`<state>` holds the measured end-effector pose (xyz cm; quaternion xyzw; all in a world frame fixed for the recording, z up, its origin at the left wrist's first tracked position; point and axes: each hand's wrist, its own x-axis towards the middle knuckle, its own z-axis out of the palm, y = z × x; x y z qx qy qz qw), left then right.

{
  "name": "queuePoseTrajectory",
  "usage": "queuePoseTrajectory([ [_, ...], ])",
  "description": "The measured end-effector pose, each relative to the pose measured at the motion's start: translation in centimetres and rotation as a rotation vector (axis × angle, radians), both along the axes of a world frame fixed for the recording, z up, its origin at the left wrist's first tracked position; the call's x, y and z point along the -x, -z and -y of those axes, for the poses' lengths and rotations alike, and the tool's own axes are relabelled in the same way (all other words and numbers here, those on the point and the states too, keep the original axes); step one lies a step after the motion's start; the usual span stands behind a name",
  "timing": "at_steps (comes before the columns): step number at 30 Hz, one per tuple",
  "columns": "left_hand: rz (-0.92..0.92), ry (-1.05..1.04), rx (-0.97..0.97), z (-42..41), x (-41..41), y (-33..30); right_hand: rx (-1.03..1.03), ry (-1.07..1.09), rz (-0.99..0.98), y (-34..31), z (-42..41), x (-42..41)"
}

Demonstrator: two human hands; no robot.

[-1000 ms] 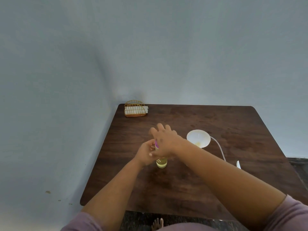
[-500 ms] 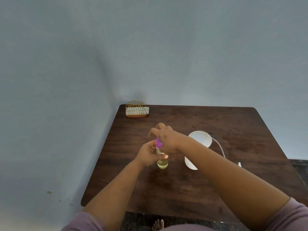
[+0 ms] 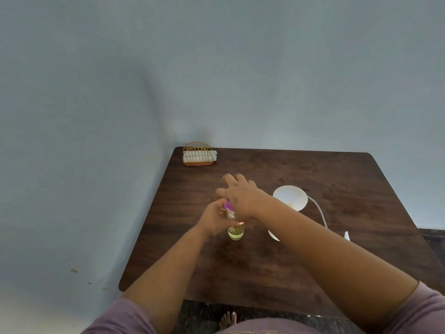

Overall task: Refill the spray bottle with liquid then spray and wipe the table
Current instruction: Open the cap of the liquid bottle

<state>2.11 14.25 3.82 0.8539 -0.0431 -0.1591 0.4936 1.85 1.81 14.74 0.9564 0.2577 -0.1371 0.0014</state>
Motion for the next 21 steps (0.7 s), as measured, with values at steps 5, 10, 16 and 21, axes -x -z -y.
queuePoseTrajectory([
  [5, 0.056, 0.093, -0.061, -0.5, 0.0, -0.6, -0.083, 0.236, 0.001, 1.7, -0.2, 0.5],
  [10, -0.026, 0.002, 0.094, 0.0, 0.3, -0.2, -0.129, 0.297, -0.117, 1.3, 0.2, 0.2],
  [16, -0.031, -0.001, 0.077, 0.0, 0.0, 0.3, -0.07, 0.09, -0.064, 0.3, 0.1, 0.1],
  [21, 0.008, 0.052, 0.052, -0.3, 0.1, 0.2, -0.028, 0.246, 0.042, 1.9, -0.2, 0.6],
])
